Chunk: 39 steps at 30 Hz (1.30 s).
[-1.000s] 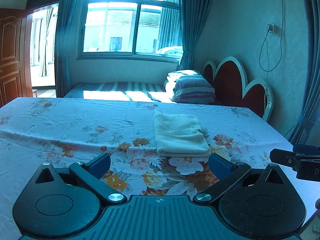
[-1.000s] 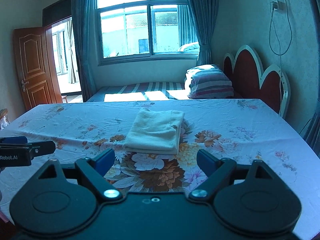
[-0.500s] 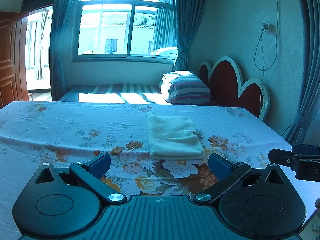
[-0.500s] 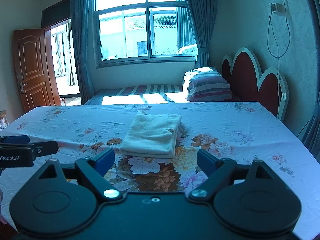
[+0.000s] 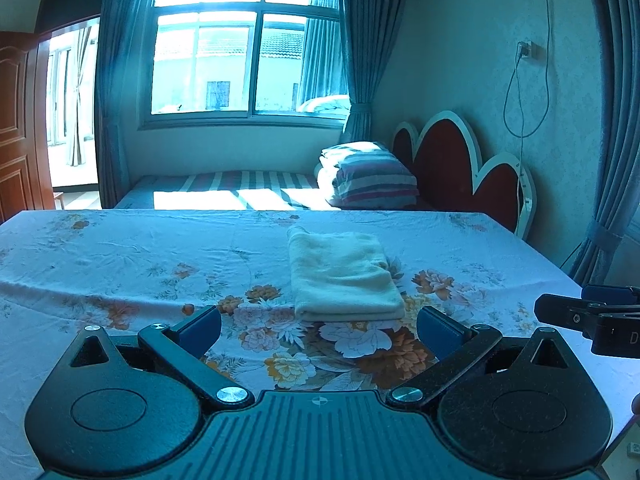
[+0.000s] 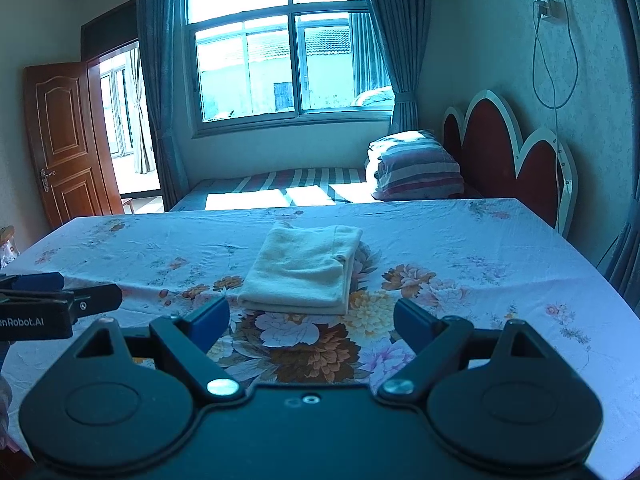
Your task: Fold small clothes
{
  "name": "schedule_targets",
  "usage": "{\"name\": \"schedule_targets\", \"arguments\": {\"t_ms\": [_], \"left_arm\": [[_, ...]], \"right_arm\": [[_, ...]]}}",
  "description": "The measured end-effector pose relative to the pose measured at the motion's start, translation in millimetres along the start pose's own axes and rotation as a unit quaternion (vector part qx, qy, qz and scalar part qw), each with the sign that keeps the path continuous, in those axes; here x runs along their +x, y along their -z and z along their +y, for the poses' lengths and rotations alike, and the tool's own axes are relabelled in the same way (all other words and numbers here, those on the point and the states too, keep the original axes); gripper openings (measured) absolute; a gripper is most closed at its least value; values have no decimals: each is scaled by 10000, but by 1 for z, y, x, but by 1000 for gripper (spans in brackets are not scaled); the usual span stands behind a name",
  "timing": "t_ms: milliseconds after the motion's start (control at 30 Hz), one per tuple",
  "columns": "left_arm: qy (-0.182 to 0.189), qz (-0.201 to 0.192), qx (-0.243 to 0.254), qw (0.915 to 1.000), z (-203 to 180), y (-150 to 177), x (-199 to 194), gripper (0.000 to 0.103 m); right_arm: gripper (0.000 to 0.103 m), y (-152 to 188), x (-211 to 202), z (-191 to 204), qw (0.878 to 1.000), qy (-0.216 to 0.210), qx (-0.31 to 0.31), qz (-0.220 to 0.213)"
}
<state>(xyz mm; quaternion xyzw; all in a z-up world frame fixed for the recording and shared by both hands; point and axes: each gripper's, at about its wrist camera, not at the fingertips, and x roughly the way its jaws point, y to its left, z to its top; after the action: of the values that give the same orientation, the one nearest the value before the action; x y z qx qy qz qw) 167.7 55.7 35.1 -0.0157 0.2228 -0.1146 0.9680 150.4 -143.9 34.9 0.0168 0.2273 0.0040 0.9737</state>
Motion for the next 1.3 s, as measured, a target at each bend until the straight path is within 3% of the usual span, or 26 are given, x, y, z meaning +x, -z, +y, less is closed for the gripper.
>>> {"name": "schedule_targets", "arguments": {"t_ms": [1300], "left_arm": [[-46,-7,40,10000,-14,-2,4,103]], "right_arm": [[89,-2,-3,-5,10000,51,17,-57]]}}
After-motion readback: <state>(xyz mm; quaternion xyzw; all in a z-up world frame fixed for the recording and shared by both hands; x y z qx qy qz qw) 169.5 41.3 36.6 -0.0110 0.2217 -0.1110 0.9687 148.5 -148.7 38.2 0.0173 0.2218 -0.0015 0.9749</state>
